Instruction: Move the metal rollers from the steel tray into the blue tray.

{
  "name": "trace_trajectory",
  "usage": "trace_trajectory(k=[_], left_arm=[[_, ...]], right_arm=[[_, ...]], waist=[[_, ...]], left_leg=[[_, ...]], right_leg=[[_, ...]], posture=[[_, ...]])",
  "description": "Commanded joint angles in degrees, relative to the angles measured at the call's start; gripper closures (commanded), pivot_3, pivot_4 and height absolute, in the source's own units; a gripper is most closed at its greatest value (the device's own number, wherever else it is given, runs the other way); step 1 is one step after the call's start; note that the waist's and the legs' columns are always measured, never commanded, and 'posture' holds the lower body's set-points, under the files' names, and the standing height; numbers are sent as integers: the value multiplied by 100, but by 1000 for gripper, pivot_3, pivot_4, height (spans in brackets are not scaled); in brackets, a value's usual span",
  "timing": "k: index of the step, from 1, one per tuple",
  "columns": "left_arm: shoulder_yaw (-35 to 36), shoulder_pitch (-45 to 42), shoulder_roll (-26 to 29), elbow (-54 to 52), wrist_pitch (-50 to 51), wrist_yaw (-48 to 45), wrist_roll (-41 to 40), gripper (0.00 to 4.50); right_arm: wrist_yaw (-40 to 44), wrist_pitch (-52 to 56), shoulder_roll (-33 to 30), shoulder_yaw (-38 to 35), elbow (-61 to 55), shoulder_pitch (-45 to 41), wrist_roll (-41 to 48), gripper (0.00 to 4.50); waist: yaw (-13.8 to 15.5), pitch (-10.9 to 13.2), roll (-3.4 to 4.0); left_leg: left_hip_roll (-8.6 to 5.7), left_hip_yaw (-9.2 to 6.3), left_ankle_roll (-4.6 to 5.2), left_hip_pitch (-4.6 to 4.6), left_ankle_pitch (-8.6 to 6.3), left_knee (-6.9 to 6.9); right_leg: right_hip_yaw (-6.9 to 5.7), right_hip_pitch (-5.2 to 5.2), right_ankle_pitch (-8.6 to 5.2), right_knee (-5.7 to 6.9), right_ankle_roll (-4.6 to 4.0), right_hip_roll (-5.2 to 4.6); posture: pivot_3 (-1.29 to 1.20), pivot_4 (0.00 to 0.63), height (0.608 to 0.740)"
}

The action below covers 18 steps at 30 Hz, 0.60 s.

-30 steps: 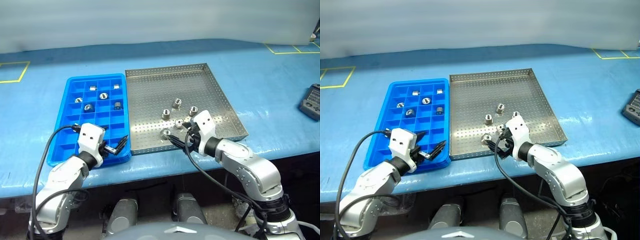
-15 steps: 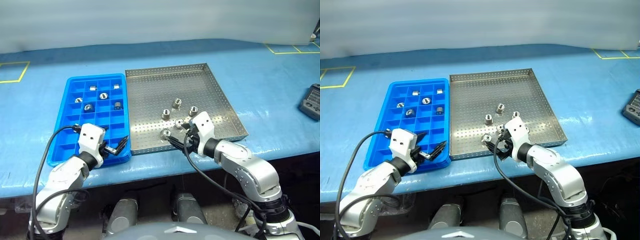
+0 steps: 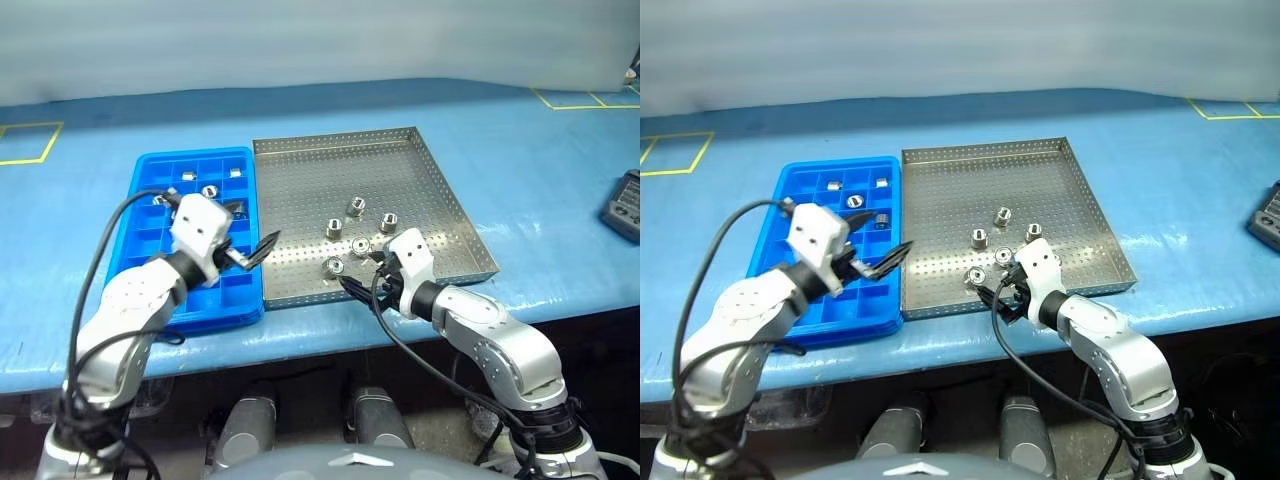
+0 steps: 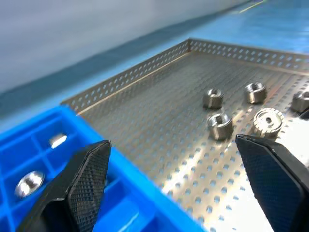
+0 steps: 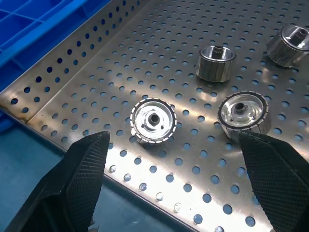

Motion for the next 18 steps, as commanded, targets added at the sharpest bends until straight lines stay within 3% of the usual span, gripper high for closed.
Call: trace_trajectory(k=[1, 9, 18], left_arm=[[-570, -720, -5, 677, -48, -560, 48, 0], [-1720, -2019, -302, 2619, -576, -1397, 699, 0], [-2428, -2360, -398, 3520, -1050, -2235, 1273, 0]], right_arm=[[-61, -164, 58, -101, -324, 88, -3, 26], [-233, -226, 195, -166, -577, 416, -10, 26], [-381, -223, 301, -136, -748, 644, -20, 26]], waist=[[-25, 0, 0], [-184, 1, 0], [-361, 0, 0]], left_leg=[[1, 0, 0, 0, 0, 0], [0, 5, 2, 0, 0, 1], [1, 8, 3, 3, 1, 3]], right_leg=[[0, -1, 0, 1, 0, 1], [7, -1, 2, 1, 4, 2], [16, -2, 6, 5, 10, 3]], posture=[[-36, 150, 740], [-108, 150, 740], [-150, 150, 740]])
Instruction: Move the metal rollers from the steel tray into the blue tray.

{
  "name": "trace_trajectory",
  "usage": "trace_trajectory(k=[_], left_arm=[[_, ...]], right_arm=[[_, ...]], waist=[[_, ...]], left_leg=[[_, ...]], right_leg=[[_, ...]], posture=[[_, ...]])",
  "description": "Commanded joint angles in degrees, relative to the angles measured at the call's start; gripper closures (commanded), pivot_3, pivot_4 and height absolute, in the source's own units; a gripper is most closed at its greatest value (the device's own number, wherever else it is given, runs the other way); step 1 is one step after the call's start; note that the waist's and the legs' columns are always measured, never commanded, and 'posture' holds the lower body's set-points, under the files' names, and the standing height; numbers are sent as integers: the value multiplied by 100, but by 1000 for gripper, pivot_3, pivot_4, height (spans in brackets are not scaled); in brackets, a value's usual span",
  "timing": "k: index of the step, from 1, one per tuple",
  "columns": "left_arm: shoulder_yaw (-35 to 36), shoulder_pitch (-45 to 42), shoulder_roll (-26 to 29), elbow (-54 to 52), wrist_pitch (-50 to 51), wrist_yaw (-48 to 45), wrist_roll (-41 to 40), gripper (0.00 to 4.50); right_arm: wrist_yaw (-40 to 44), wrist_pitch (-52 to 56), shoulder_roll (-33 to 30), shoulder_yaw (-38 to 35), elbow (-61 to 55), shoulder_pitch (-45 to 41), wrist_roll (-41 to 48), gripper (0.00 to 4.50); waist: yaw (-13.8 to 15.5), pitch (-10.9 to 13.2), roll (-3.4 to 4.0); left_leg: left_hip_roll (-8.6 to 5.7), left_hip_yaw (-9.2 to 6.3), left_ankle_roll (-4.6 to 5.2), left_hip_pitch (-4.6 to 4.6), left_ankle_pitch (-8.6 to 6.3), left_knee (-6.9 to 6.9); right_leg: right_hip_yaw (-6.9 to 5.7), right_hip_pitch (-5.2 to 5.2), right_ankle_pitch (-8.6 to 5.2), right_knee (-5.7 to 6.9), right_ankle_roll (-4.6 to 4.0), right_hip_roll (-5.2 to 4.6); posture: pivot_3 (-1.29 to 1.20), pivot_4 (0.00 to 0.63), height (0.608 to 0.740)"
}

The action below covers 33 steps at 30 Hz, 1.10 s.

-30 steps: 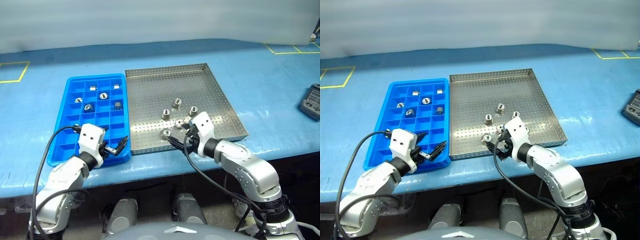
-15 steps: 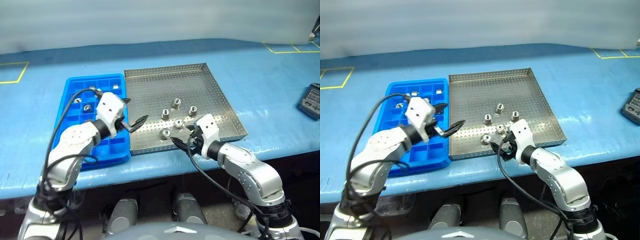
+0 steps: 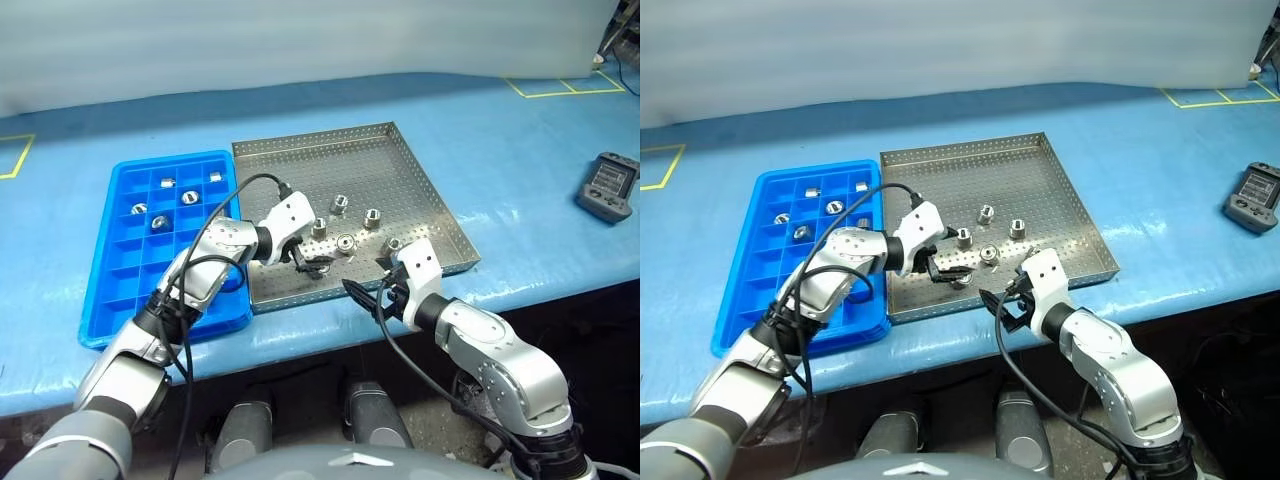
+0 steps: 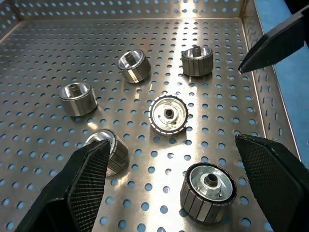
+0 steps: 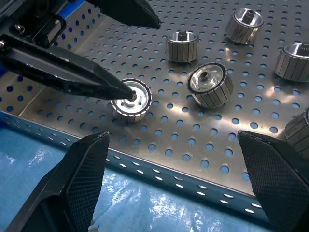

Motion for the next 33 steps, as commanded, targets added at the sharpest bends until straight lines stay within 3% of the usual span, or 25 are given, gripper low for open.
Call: trace_trajectory(k=[1, 6, 7, 9, 16, 23, 27, 33], left_arm=[[-216, -139, 10, 83, -251, -286, 290, 0], [-488, -87, -37, 255, -349, -360, 699, 0], [-507, -74, -59, 275, -366, -349, 760, 175], [-516, -57, -83, 270, -373, -357, 831, 621], [-217, 68, -27, -62, -231, -346, 771, 2825], [1406, 576, -401, -828, 195, 994, 293, 2815], [2601, 1171, -821, -1802, 411, 2266, 170, 2815], [3545, 2035, -1013, -2687, 652, 3497, 429, 2815]], right_arm=[[-41, -109, 45, -71, -279, 14, 16, 26], [-85, -119, 105, 0, -288, 13, 4, 26], [-92, -123, 116, 11, -290, 11, 8, 6], [-101, -128, 128, 35, -287, -4, 3, 0], [-91, -138, 177, 108, -188, -155, -22, 0], [-5, -127, 274, 420, -6, -452, -51, 0], [-123, -323, 622, 716, 284, -856, -228, 0], [-77, -617, 1163, 1085, 633, -1344, -376, 0]], waist=[[-12, 0, 0], [-28, -1, 2], [-31, -1, 2], [-33, -1, 2], [-38, -1, 2], [12, -1, 3], [25, -1, 3], [100, -2, 4]], left_leg=[[0, 0, 0, 1, 0, 1], [0, 1, 1, 2, 1, 3], [0, 2, 1, 2, 1, 2], [0, 2, 1, 1, 1, 2], [0, 3, 3, 4, 1, 5], [2, 0, 3, 5, 2, 5], [0, 1, 3, 5, 2, 5], [4, -3, 1, 11, 3, 4]], right_leg=[[0, 0, 0, 1, 0, 0], [2, 1, 1, 2, 2, 0], [4, 1, 1, 1, 2, 0], [5, 0, 3, 1, 5, 0], [6, 1, 5, 4, 9, 1], [6, 1, 22, 5, 37, 2], [9, 3, 26, 2, 44, 1], [12, 4, 28, 7, 43, 10]], posture=[[-150, 150, 740], [-160, 150, 740], [-161, 150, 740], [-161, 150, 740], [-120, 150, 740], [-76, 150, 740], [-37, 150, 740], [5, 150, 740]])
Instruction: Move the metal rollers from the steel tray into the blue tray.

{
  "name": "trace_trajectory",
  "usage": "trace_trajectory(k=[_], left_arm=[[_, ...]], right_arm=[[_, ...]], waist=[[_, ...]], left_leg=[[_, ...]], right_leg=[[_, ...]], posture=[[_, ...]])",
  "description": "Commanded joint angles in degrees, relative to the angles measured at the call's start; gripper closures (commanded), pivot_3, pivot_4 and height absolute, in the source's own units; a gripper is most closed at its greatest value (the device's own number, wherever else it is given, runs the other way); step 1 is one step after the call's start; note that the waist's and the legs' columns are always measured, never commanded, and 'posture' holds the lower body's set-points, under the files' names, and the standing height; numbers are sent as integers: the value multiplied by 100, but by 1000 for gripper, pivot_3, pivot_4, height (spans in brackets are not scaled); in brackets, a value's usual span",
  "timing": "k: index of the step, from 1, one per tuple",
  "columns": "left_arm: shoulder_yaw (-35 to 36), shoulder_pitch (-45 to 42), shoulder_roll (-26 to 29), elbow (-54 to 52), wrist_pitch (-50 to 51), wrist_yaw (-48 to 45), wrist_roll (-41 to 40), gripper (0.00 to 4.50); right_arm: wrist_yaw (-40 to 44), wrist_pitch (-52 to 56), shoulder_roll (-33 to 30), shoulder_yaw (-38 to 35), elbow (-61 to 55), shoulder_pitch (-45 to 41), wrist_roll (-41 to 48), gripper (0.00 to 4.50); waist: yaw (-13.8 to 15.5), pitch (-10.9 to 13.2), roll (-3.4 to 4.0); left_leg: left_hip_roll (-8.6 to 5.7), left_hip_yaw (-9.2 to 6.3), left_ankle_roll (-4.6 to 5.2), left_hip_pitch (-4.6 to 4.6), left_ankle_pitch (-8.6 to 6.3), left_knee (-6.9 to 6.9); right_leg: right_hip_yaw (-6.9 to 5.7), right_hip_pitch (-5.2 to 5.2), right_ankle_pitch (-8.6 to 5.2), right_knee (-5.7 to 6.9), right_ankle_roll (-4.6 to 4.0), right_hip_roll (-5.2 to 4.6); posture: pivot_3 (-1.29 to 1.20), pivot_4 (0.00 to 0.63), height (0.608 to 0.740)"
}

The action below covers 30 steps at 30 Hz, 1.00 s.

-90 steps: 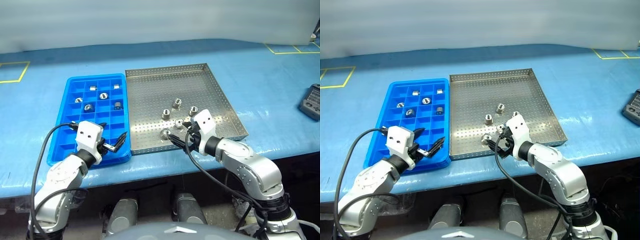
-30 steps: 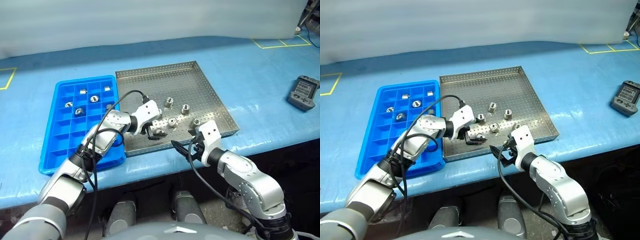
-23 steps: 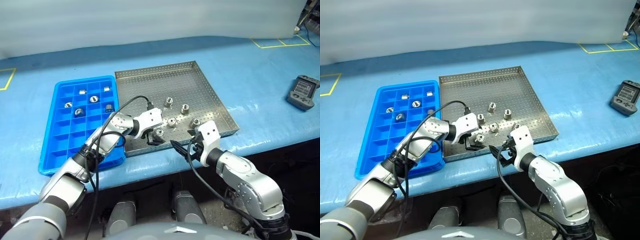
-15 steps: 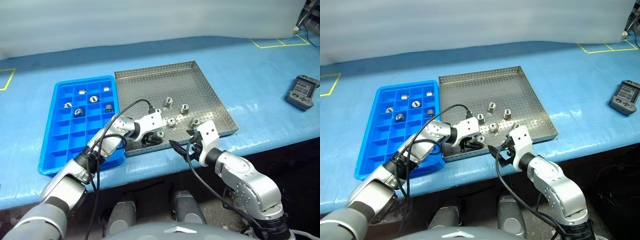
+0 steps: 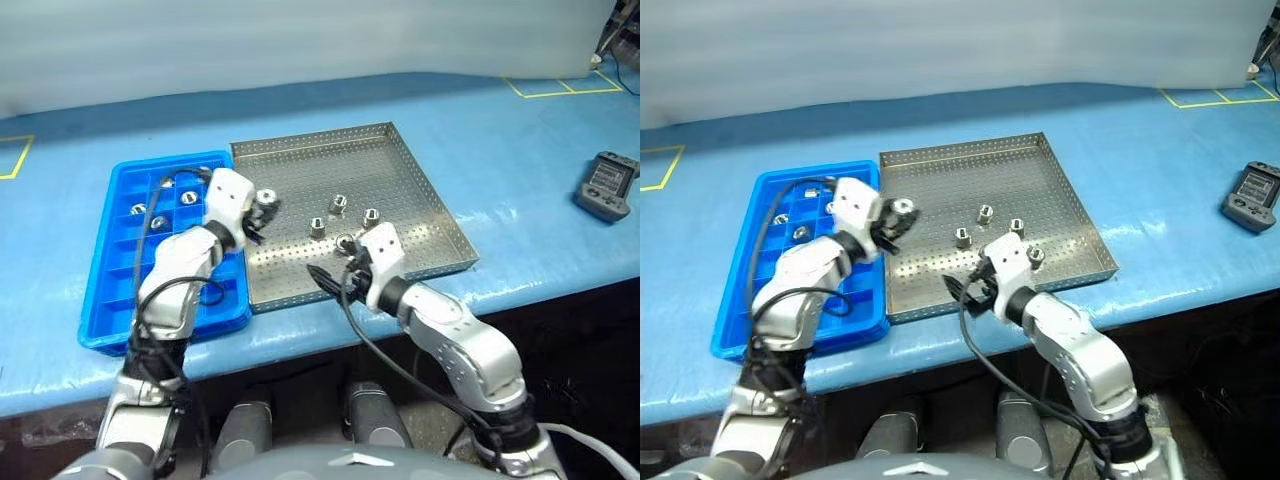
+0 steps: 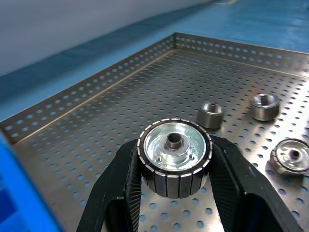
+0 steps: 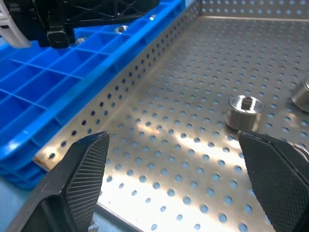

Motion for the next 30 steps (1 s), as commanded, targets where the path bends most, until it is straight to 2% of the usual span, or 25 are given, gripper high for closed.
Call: trace_trajectory(k=[1, 5, 10, 16, 21, 28, 30], left_arm=[[569, 326, -124, -574, 122, 779, 167, 2815], [937, 605, -199, -641, 175, 1339, 265, 2815], [1203, 782, -105, -226, 176, 1689, 360, 2815], [1198, 746, 84, 405, 190, 2063, 646, 2815], [1274, 703, -20, 760, 208, 2215, 531, 2815], [1129, 494, -213, 182, 49, 2052, 240, 468], [1054, 321, -198, 27, 61, 1929, 92, 94]], right_arm=[[128, -371, 212, 217, 49, -238, -32, 0], [441, -628, 211, 491, 108, -321, -57, 0], [568, -800, 241, 659, 199, -313, -138, 0], [528, -813, 267, 699, 178, -212, -194, 0], [455, -794, 278, 671, 103, -74, -249, 0], [309, -735, 245, 542, -66, 116, -261, 0], [285, -702, 215, 497, -116, 167, -250, 0]], waist=[[24, 0, 0], [159, -1, -2], [246, -2, -4], [269, -2, -5], [263, -4, -4], [221, -4, -6], [234, -4, -8]], left_leg=[[0, 0, 0, 1, 0, 1], [-3, -2, 0, -1, 0, 4], [-4, -3, -3, 0, 2, 4], [-3, -5, -9, 2, 6, 4], [-3, -5, -9, 1, 6, 3], [-2, -5, -14, 1, 9, 4], [-1, -6, -14, 0, 9, 4]], right_leg=[[1, 2, 1, -2, 1, 0], [1, 3, 2, -4, 3, 0], [0, 4, 2, -3, 1, 0], [-2, 4, 2, -1, -4, 3], [-1, 3, 4, -2, -2, 3], [-1, 4, 5, -1, -8, 3], [-2, 3, 5, -1, -9, 3]], posture=[[18, 150, 740], [45, 150, 740], [60, 150, 740], [47, 150, 740], [20, 150, 740], [-7, 150, 740], [-7, 150, 740]])
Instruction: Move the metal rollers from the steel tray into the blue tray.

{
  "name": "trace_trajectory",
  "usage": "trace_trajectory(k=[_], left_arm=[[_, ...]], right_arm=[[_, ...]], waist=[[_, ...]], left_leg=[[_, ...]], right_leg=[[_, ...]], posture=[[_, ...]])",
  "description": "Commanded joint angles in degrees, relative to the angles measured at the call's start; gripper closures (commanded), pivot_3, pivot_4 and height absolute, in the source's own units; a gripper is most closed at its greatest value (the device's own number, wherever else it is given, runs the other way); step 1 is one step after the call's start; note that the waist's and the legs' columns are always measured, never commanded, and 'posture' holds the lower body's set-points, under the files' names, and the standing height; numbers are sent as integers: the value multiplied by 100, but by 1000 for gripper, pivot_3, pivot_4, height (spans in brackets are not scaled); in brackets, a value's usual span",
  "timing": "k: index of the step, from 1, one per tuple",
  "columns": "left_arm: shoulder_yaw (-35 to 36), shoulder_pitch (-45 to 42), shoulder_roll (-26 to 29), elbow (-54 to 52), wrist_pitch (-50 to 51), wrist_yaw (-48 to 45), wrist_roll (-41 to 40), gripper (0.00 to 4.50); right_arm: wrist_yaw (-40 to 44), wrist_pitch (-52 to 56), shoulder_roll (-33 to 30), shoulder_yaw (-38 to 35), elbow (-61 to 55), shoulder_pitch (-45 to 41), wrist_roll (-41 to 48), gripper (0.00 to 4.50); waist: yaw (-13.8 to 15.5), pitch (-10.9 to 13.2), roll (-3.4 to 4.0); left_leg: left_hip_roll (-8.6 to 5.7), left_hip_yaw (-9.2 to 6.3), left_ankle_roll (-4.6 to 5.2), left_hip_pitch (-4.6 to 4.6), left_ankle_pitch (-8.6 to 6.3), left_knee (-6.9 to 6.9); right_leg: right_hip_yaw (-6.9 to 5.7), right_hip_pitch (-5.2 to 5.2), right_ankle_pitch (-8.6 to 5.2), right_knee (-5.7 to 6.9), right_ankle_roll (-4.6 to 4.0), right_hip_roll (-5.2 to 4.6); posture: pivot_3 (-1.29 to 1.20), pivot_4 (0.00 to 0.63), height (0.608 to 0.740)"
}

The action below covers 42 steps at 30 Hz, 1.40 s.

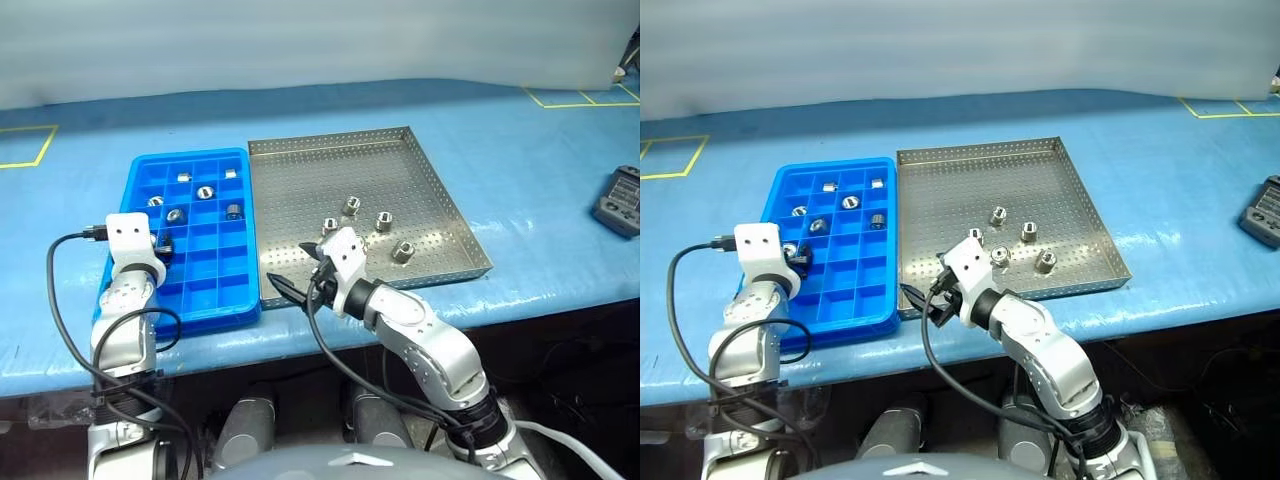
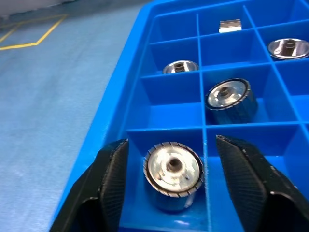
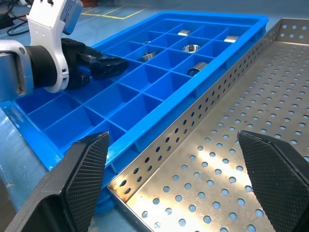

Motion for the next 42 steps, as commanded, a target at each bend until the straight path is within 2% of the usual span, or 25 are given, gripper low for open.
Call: trace_trajectory(k=[1, 5, 10, 13, 20, 31, 37, 40, 42], left_arm=[[-139, -466, 58, -626, -149, -258, -248, 94], [-489, -894, 141, -574, -183, -699, -436, 94], [-1054, -1411, -100, -38, -90, -1529, -994, 94], [-1662, -1682, -81, 515, -166, -2004, -903, 94], [-2470, -2260, -236, 1794, -425, -2533, -671, 94], [-2805, -2822, -640, 3709, -1139, -2237, -2, 94], [-2740, -2970, -799, 4293, -1351, -2308, 65, 94], [-2704, -2983, -837, 4357, -1425, -2303, 67, 721], [-2665, -2956, -844, 4287, -1460, -2286, 50, 1354]], right_arm=[[-62, -30, -27, -156, -339, 78, 18, 0], [-134, -3, -44, -341, -420, 178, 57, 0], [-213, -22, -107, -479, -428, 251, 12, 0], [-242, -30, -111, -465, -470, 305, 5, 0], [-351, -52, -109, -407, -605, 487, -67, 0], [-445, -83, -108, -406, -684, 635, -124, 0], [-447, -111, -82, -385, -653, 612, -144, 0], [-441, -125, -66, -377, -632, 605, -167, 0], [-433, -128, -56, -375, -625, 606, -173, 0]], waist=[[10, -1, -2], [-17, -2, -2], [-75, -2, -2], [-105, -2, -2], [-246, -2, -2], [-323, -2, -1], [-344, -2, -1], [-345, -2, -1], [-348, -2, -1]], left_leg=[[0, -1, 0, -2, 0, 0], [-1, 2, 0, 0, 1, 1], [-1, 3, 0, 0, 1, 0], [-1, 4, 1, 0, 1, 0], [-1, 5, 3, 1, 2, 0], [-1, 8, 4, 0, 1, 0], [-1, 8, 5, 0, 1, 0], [-1, 8, 5, 0, 1, 1], [-1, 8, 5, 1, 1, 1]], right_leg=[[-1, 0, 0, 0, 0, 0], [0, 2, 0, -2, 0, 0], [1, 2, 1, -3, 2, 0], [1, 2, 1, -2, 2, 0], [3, 1, 2, -1, 3, 1], [7, 1, 5, -2, 10, 1], [7, 1, 6, -3, 12, 1], [7, 1, 7, -3, 13, 1], [7, 1, 7, -3, 13, 1]], posture=[[-7, 150, 740], [-26, 150, 740], [-47, 150, 740], [-68, 150, 740], [-107, 150, 740], [-134, 150, 740], [-139, 150, 740], [-141, 150, 740], [-137, 150, 740]])
